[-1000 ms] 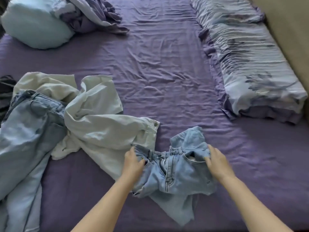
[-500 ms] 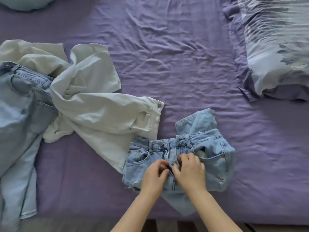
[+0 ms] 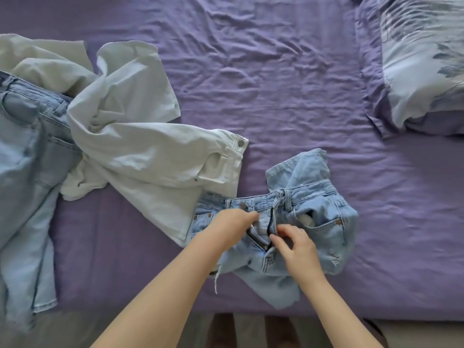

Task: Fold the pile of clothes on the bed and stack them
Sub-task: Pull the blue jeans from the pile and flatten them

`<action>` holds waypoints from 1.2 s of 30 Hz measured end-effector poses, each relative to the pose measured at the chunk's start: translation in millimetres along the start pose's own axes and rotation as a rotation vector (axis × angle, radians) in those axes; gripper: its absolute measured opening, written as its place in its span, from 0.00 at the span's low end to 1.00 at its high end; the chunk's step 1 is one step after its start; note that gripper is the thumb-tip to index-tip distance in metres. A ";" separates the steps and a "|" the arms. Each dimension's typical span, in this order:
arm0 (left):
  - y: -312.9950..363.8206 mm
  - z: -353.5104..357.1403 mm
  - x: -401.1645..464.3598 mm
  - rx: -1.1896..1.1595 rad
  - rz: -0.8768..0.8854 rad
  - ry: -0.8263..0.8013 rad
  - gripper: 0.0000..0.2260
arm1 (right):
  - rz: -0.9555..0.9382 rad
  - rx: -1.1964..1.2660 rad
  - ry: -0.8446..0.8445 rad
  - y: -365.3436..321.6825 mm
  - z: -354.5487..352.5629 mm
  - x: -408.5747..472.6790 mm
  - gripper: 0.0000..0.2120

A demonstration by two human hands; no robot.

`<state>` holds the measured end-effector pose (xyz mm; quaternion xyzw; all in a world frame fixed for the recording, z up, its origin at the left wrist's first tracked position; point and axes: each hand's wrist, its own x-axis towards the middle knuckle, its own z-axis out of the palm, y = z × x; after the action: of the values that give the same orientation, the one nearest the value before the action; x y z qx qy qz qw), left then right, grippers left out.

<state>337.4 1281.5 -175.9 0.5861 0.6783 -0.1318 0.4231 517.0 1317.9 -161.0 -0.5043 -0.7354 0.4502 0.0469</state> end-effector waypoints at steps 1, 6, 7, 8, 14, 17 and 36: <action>0.0 -3.8 1.7 0.077 0.003 0.012 0.23 | 0.006 0.016 0.004 -0.1 -0.3 0.2 0.06; -4.7 -14.3 9.0 0.207 0.017 0.058 0.12 | 0.017 0.078 -0.006 1.1 -3.1 -0.6 0.05; -6.1 -16.5 10.8 0.190 0.012 0.057 0.11 | 0.019 0.085 -0.011 1.8 -3.6 -0.6 0.05; -7.7 -18.7 12.0 0.173 0.011 0.060 0.09 | 0.020 0.089 -0.019 2.3 -4.0 -0.8 0.04; -20.7 -20.2 11.9 -0.106 -0.004 0.067 0.07 | 0.017 0.087 -0.045 6.8 -2.3 -0.4 0.04; -21.7 -17.4 8.8 -0.536 -0.068 0.083 0.03 | 0.041 0.123 -0.032 8.2 0.3 -1.2 0.05; 29.5 57.0 -22.4 -0.887 -0.106 0.555 0.09 | -0.018 0.076 -0.040 14.6 10.1 -3.6 0.12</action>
<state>387.0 1235.9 -184.8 0.3284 0.7843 0.3069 0.4275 523.7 1310.1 -176.0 -0.4862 -0.7231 0.4875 0.0554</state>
